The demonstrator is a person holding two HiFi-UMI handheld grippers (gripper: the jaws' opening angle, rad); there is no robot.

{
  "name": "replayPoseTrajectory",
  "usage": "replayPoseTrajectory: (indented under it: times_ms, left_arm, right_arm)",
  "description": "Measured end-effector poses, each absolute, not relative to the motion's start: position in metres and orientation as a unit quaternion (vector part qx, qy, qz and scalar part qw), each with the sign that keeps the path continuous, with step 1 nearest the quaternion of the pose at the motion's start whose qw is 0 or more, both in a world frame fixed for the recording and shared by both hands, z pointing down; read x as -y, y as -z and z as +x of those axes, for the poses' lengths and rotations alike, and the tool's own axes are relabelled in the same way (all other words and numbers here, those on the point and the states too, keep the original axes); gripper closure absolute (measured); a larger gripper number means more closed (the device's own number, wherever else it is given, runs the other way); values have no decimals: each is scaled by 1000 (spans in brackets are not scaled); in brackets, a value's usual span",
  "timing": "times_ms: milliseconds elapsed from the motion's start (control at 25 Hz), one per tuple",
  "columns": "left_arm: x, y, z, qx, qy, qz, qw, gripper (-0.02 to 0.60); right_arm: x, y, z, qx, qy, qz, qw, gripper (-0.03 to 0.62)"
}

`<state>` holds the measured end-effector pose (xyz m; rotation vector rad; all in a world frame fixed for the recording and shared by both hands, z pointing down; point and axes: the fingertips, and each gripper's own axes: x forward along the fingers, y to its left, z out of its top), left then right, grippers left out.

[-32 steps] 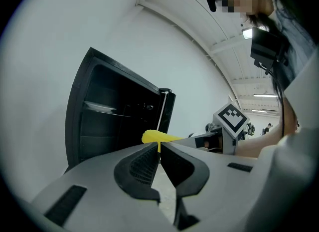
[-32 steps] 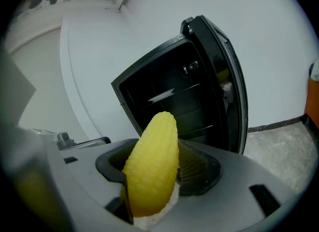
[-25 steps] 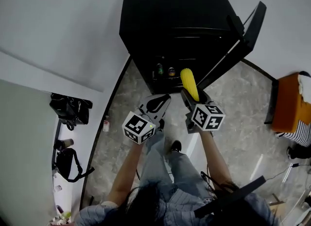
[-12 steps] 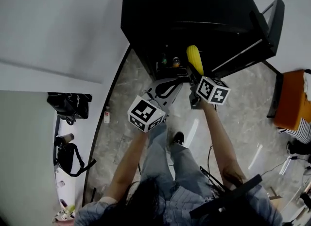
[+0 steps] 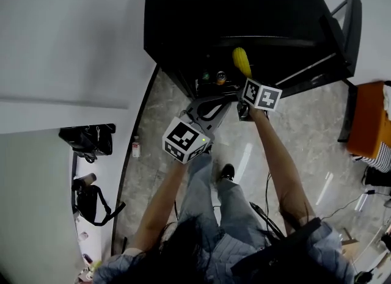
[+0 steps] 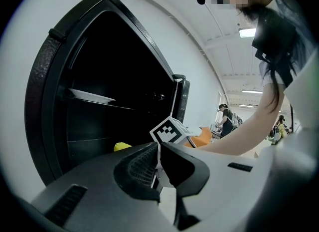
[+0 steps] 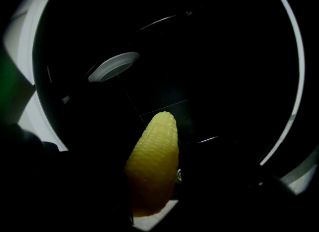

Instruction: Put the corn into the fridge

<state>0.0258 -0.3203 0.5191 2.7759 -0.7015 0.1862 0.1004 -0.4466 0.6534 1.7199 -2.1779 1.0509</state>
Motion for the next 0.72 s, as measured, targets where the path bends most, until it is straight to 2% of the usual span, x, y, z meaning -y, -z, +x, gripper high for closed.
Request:
replayPoseTrajectory:
  times_ms: [520, 720]
  left_arm:
    - [324, -531, 17, 245, -73, 956, 142, 574]
    - [322, -532, 13, 248, -74, 955, 144, 574]
  right_arm:
    - [482, -675, 102, 736, -307, 585, 149, 339]
    - [497, -674, 95, 751, -265, 572, 199, 339]
